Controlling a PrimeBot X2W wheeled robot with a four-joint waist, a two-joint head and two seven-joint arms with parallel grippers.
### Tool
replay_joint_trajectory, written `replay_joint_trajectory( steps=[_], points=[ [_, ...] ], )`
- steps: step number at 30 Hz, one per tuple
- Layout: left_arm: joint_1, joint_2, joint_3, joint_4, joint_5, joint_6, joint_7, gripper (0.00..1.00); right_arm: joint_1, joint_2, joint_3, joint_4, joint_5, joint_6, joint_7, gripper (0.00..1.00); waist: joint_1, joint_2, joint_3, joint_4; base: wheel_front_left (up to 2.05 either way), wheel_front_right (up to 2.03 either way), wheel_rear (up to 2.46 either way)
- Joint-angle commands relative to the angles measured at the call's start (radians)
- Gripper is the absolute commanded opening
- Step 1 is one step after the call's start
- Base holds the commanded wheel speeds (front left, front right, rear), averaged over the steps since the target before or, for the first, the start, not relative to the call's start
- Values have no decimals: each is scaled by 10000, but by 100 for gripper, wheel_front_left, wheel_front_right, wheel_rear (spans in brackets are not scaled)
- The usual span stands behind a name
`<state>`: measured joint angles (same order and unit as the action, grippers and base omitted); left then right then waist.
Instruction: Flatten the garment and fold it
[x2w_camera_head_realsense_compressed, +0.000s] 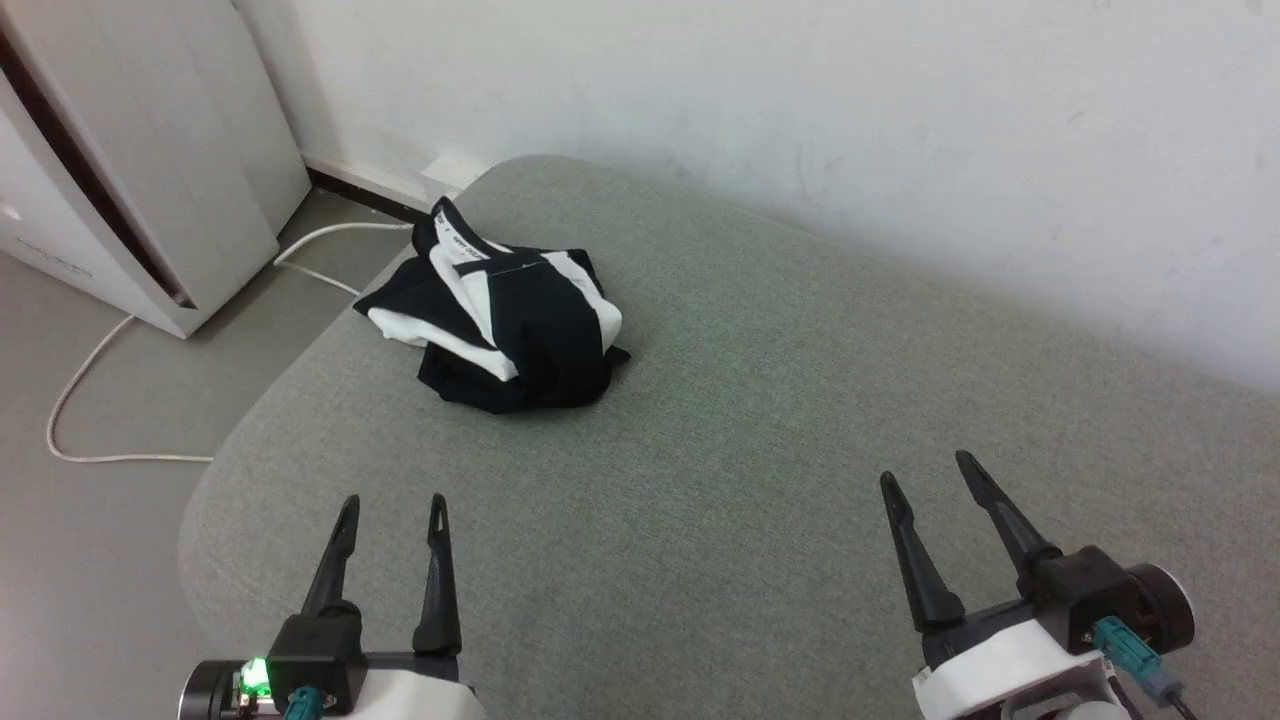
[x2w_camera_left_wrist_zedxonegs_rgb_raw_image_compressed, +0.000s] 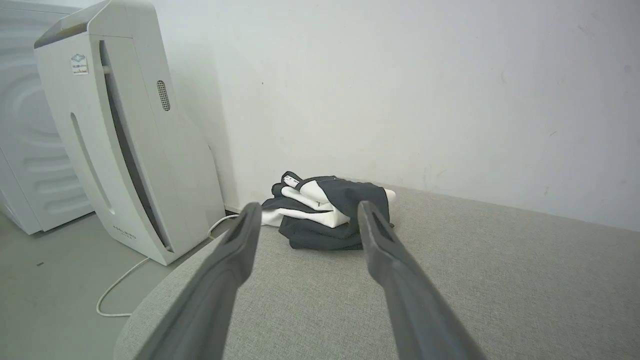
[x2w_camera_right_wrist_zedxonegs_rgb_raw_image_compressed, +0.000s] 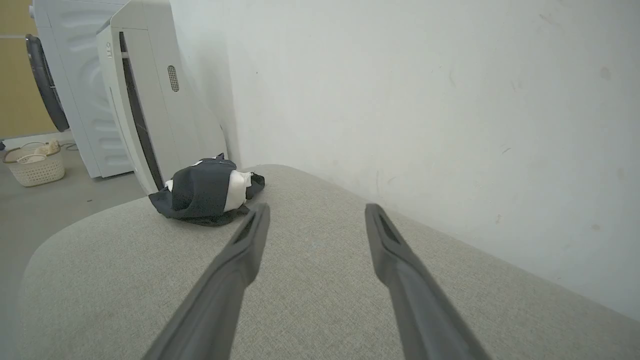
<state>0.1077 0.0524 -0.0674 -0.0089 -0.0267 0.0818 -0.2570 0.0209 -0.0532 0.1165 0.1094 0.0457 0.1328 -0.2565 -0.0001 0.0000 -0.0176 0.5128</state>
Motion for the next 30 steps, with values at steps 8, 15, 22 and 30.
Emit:
replay_joint_trajectory(
  steps=[8, 15, 22, 30],
  points=[
    [-582, 84, 125, 79, -301, -274, -47, 100, -168, 30, 42, -221, -292, -21, -53, 100, 1, 0, 786, -380, 0, 0, 0],
    [-3196, 852, 225, 1549, -904, -1373, 807, 100, -529, 30, 74, -604, -1022, -21, -53, 100, 1, 0, 2214, -948, 0, 0, 0],
    [-6436, 2126, 12, 3599, -2222, -2063, 4256, 100, -1014, 29, 174, -1186, -1477, -21, -53, 100, 1, 0, 3585, -1595, 0, 0, 0],
    [-8743, 3567, -1181, 5442, -4832, -2121, 8224, 100, -1488, 16, 343, -1663, -1588, -21, -53, 100, 1, 0, 4628, -2221, 0, 0, 0]
  ],
)
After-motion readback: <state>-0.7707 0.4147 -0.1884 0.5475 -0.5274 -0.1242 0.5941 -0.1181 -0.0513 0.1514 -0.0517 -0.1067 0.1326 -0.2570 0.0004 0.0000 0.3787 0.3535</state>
